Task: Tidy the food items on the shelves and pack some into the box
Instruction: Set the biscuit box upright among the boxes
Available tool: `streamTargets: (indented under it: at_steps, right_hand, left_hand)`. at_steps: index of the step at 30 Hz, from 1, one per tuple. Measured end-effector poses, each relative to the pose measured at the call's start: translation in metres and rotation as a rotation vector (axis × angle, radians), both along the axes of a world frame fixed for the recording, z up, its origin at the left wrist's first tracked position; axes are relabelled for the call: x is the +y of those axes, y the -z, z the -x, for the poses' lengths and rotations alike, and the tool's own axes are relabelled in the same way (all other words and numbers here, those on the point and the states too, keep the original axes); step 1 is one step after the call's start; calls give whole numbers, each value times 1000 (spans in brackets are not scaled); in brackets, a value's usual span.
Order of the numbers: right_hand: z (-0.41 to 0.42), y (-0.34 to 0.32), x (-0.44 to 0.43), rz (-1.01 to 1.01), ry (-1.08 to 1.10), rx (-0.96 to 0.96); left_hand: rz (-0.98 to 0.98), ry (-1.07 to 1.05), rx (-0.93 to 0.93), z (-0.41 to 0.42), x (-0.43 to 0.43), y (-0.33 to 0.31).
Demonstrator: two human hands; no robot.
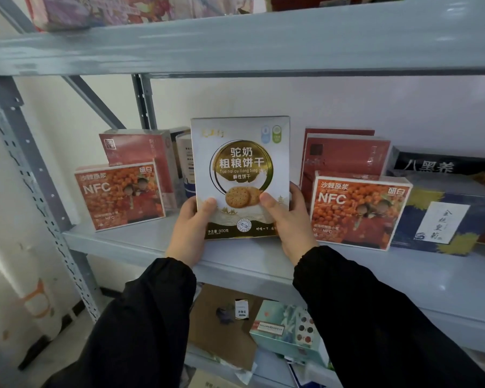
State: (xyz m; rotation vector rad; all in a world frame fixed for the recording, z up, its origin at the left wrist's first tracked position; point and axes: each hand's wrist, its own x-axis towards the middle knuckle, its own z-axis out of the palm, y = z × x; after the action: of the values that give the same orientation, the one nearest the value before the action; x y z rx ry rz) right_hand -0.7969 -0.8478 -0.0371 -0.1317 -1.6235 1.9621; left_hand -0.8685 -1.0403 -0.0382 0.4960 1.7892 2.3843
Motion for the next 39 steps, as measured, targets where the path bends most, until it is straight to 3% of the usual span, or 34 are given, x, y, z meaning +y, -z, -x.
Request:
streamTargets:
  at_steps: [8, 14, 19, 23, 32, 39]
  right_hand:
    - [-2, -3, -2, -38, 28, -15]
    - [-7, -5, -5, -59, 64, -73]
    - [-9, -10, -6, 84, -67, -79]
    - [-13, -17, -14, 129, -208, -156]
    - [-13, -16, -15, -34, -436, -32]
    - [-17, -11, -13, -161, -338, -89]
  left_hand:
    - [-2, 2, 36, 2, 1, 3]
    - [101, -68, 108, 1, 3, 2]
    - [52, -80, 48, 5, 2, 3]
    - [-24, 53, 19, 2, 2, 0]
    - [-13, 161, 7, 0, 0, -1]
    - [17, 178, -35, -4, -2, -6]
